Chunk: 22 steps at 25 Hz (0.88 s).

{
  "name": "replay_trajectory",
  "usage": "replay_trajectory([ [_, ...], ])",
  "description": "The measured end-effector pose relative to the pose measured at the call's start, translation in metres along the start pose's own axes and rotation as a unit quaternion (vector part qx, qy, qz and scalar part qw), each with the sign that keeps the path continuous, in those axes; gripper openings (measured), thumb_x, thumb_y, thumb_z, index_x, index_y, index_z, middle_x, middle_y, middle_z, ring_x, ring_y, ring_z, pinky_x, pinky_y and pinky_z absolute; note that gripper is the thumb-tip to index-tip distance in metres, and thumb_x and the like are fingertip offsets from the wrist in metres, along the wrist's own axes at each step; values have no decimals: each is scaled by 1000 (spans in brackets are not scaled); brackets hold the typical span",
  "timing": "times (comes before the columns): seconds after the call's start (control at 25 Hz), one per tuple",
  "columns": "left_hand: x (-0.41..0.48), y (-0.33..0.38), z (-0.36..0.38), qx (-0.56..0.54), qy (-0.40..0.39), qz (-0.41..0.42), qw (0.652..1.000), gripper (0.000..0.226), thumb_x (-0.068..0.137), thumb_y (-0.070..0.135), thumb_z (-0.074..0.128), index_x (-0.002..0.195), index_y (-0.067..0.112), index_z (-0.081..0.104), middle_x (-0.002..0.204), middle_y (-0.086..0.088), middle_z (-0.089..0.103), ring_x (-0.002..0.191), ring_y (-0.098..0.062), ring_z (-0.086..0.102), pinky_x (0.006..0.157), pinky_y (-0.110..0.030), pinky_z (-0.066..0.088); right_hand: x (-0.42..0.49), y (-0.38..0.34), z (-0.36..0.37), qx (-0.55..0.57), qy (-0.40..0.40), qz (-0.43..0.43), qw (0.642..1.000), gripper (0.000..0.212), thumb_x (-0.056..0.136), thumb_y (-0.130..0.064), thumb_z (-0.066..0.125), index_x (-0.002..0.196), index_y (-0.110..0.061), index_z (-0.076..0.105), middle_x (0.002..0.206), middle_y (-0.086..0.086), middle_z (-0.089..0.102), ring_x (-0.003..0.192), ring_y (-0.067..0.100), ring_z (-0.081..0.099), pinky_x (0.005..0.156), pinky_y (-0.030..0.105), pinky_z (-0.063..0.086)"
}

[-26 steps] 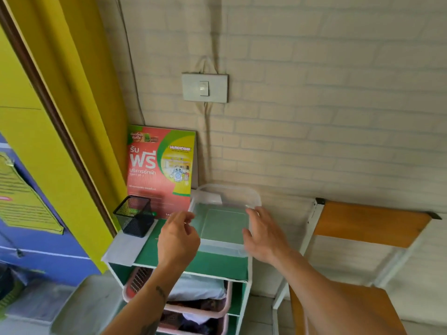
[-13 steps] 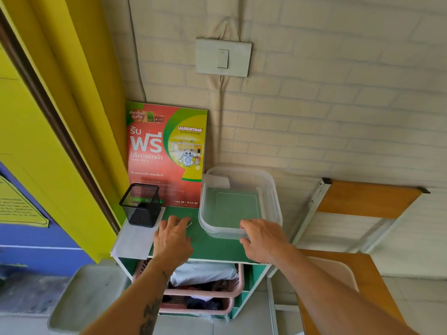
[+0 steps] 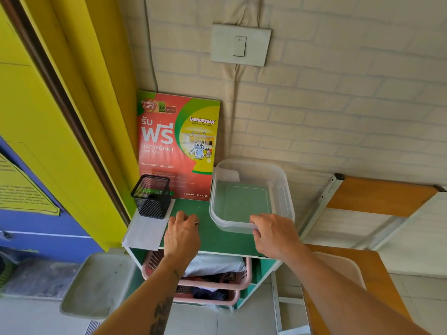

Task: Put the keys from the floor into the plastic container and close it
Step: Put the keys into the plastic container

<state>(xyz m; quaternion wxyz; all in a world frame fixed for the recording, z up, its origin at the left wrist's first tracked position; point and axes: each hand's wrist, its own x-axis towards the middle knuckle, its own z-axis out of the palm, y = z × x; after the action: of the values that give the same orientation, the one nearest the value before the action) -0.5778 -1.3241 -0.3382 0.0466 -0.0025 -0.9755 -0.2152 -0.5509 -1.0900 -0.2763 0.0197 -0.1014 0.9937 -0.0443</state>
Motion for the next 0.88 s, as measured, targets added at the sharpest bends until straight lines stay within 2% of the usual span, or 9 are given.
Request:
replay_trajectory([
  [0.16, 8, 1, -8, -100, 11, -50, 994, 21, 93, 10, 50, 98, 13, 70, 87, -9, 68, 84, -31, 60, 71, -39, 52, -1, -2, -2, 0, -7, 0, 1000, 5, 95, -25, 53, 93, -24, 58, 76, -7, 58, 67, 12, 57, 56, 26, 40],
  [0.28, 16, 13, -29, -192, 15, -129, 973, 19, 94, 14, 50, 99, 14, 68, 91, -9, 67, 82, -30, 61, 72, -36, 50, 0, -3, -3, 7, -10, 3, 1000, 3, 93, -23, 56, 92, -23, 59, 75, -7, 58, 66, 13, 58, 57, 27, 46],
  [0.36, 24, 33, -51, -239, 54, -136, 960, 17, 94, 15, 48, 97, 13, 66, 92, -9, 67, 84, -30, 61, 76, -38, 52, 0, -4, -4, 4, -18, 5, 1000, 3, 91, -20, 55, 89, -22, 55, 71, -7, 54, 65, 14, 57, 59, 30, 48],
  [0.44, 35, 59, -69, -283, 74, -127, 948, 20, 93, 12, 46, 96, 14, 65, 91, -6, 67, 83, -29, 62, 77, -38, 53, 1, -4, -5, -3, -21, -3, 1000, 9, 89, -17, 55, 86, -23, 49, 67, -7, 48, 62, 13, 52, 56, 28, 41],
  [0.6, 64, 101, -73, -387, -52, -127, 912, 28, 76, 10, 42, 87, 21, 64, 86, -10, 68, 78, -31, 70, 73, -40, 59, 1, -3, -5, -9, -15, -4, 1000, 6, 88, -16, 54, 83, -20, 52, 68, -5, 54, 61, 14, 55, 57, 28, 44],
  [0.68, 74, 113, -63, -382, -117, -128, 908, 25, 67, 13, 40, 77, 17, 62, 79, -12, 66, 71, -29, 66, 68, -38, 58, 1, -3, -5, -11, -14, 0, 1000, 8, 87, -17, 54, 80, -20, 51, 68, -4, 54, 61, 16, 56, 58, 30, 48],
  [0.8, 84, 122, -37, -347, -212, -120, 906, 29, 73, 13, 45, 86, 0, 67, 72, -15, 62, 66, -27, 60, 80, -50, 59, 1, -2, -5, -16, -16, -1, 1000, 10, 86, -16, 54, 79, -20, 49, 70, -2, 56, 62, 19, 56, 60, 31, 50],
  [0.88, 86, 125, -23, -314, -232, -127, 912, 22, 81, 10, 50, 84, -3, 68, 68, -13, 62, 64, -27, 61, 81, -48, 61, 2, -2, -5, -15, -18, -2, 1000, 5, 86, -17, 55, 83, -19, 52, 73, -1, 57, 64, 21, 57, 62, 33, 51],
])
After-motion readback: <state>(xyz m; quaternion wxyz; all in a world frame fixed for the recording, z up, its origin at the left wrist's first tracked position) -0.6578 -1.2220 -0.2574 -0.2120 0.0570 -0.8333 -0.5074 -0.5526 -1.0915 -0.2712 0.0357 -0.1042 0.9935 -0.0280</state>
